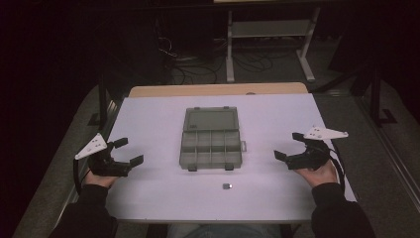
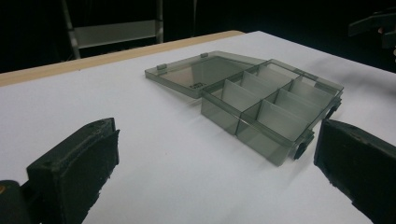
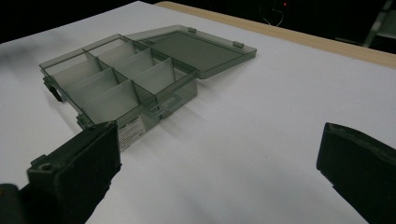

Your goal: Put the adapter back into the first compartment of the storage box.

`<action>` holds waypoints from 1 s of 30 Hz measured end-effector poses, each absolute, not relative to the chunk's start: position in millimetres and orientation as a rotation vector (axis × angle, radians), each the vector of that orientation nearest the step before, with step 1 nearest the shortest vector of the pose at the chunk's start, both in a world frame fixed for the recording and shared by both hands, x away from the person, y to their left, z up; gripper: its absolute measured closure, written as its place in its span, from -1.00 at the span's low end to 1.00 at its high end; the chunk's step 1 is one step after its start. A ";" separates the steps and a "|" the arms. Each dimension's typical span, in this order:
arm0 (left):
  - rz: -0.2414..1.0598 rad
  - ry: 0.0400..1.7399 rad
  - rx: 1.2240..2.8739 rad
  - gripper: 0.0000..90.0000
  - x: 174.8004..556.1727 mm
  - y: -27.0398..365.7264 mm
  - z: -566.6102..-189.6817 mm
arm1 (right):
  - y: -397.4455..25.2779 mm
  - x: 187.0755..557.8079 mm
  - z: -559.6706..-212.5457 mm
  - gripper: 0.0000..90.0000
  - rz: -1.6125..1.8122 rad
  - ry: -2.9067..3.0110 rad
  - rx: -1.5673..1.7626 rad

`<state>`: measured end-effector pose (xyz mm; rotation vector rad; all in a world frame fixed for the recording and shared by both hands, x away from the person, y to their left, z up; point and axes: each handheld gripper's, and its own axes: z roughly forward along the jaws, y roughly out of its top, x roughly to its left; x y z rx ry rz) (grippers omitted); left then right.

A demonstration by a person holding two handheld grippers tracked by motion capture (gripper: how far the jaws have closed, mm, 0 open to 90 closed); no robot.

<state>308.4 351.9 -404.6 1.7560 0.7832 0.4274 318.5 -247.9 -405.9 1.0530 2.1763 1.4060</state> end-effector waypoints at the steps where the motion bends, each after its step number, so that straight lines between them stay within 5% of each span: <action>1: 0.426 0.782 1.755 -1.00 308.5 352.2 -404.5 | -247.9 318.5 -405.9 -1.00 1.406 2.177 1.054; 30: 0.403 0.719 1.936 -1.00 307.7 326.7 -391.6 | -243.6 317.3 -406.9 -1.00 1.384 2.242 1.034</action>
